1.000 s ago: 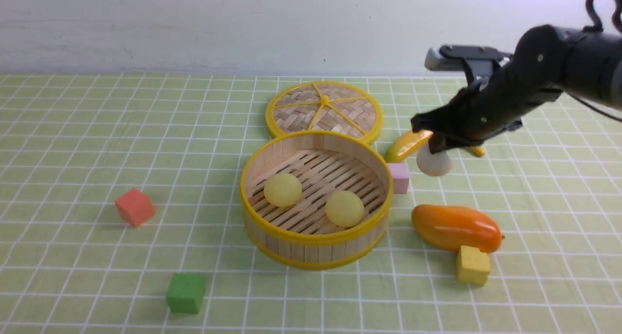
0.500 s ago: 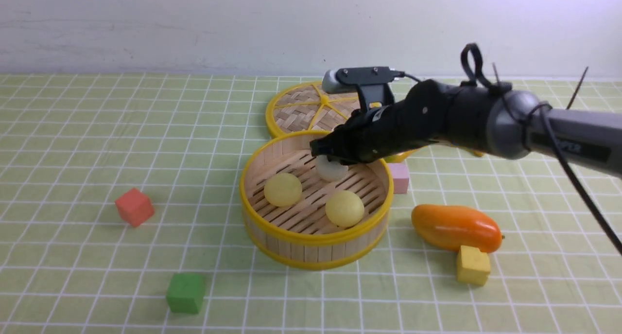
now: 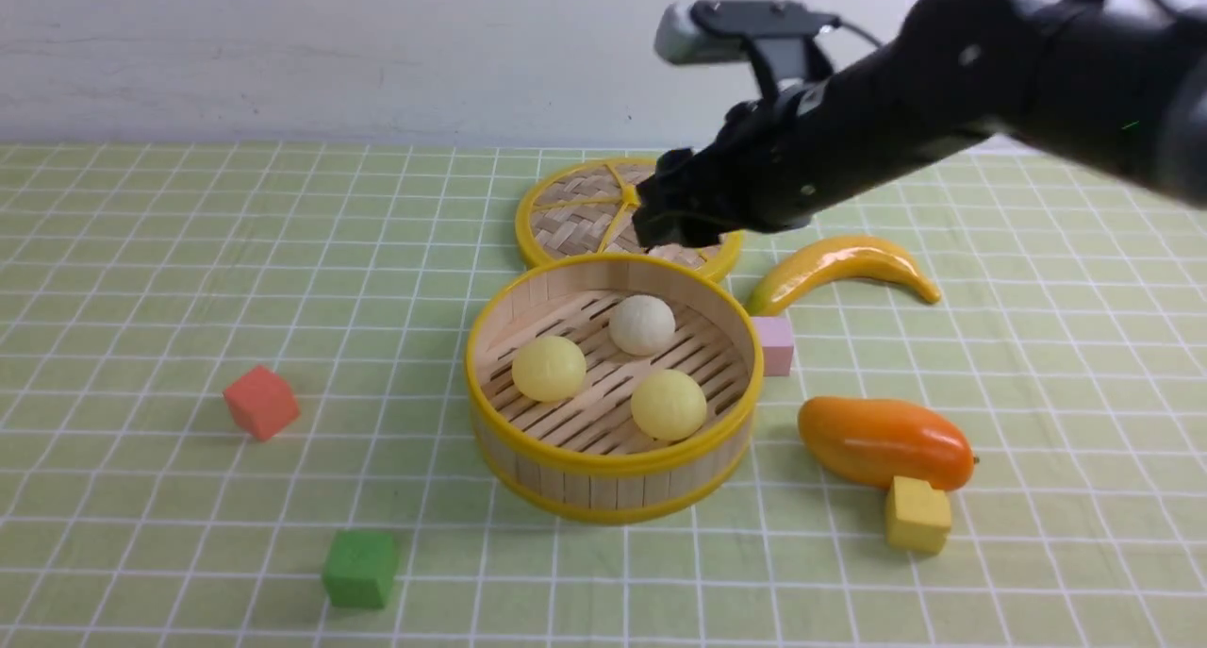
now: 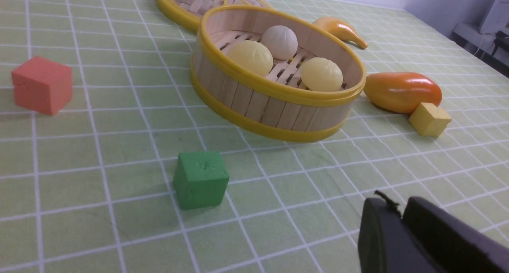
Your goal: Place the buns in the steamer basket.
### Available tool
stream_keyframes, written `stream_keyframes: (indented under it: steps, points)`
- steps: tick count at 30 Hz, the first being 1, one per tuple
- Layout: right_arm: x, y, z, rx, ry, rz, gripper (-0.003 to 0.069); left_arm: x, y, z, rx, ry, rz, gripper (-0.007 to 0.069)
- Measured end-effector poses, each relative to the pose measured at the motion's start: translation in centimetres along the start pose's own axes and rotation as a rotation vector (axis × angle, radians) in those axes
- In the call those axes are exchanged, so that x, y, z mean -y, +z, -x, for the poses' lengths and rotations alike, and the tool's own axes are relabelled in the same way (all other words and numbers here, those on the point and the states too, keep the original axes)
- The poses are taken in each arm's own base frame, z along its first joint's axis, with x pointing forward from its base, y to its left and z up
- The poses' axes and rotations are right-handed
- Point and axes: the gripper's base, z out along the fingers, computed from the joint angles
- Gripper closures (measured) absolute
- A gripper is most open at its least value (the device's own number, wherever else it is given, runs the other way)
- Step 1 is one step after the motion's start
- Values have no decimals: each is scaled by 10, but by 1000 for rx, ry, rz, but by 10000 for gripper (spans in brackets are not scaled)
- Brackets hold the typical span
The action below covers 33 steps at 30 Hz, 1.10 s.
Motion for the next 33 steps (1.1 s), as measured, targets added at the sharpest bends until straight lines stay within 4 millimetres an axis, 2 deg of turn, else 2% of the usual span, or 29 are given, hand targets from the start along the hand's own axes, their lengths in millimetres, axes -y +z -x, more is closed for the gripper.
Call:
stream_keyframes:
  steps: [1, 2, 3, 4, 6, 7, 10, 12, 15, 17, 20, 24, 26, 28, 29, 30, 31, 33]
  points:
    - [-2, -11, -4, -32, -1, -9, 274, 0, 0, 0, 0, 0, 0, 550]
    - [-7, -33, -12, -64, 10, -21, 316, 0, 0, 0, 0, 0, 0, 550]
    - [-7, -37, -11, -55, 10, -26, 323, 0, 0, 0, 0, 0, 0, 550]
    - [-10, -58, -22, -84, 18, -51, 381, 0, 0, 0, 0, 0, 0, 549]
    - [-13, -83, -42, -110, 38, -85, 464, 0, 0, 0, 0, 0, 0, 547]
    - [-14, -88, -45, -110, 39, -86, 480, 0, 0, 0, 0, 0, 0, 546]
    - [-21, -128, -74, -90, 52, -93, 599, 0, 0, 0, 0, 0, 0, 541]
    - [-23, -145, -89, -88, 49, -93, 643, 0, 0, 0, 0, 0, 0, 538]
    - [-28, -171, -106, -72, 44, -87, 677, 0, 0, 0, 0, 0, 0, 534]
    - [-30, -182, -112, -66, 39, -84, 679, 0, 0, 0, 0, 0, 0, 533]
    - [-35, -209, -125, -48, 27, -78, 679, 0, 0, 0, 0, 0, 0, 533]
    - [-32, -229, -138, 4, -35, -134, 679, 0, 0, 0, 0, 0, 0, 533]
    - [-25, -233, -154, 73, -66, -182, 679, 0, 0, 0, 0, 0, 0, 533]
    - [-17, -230, -169, 132, -65, -218, 679, 0, 0, 0, 0, 0, 0, 533]
    - [-8, -228, -194, 233, -66, -270, 679, 0, 0, 0, 0, 0, 0, 531]
    - [-5, -223, -200, 242, -59, -285, 679, 0, 0, 0, -1, 0, 0, 531]
    - [4, -216, -232, 343, -53, -341, 679, 0, 0, 0, -4, 0, 0, 529]
    - [14, -198, -266, 417, -38, -395, 679, 0, 0, -1, -7, 0, 1, 526]
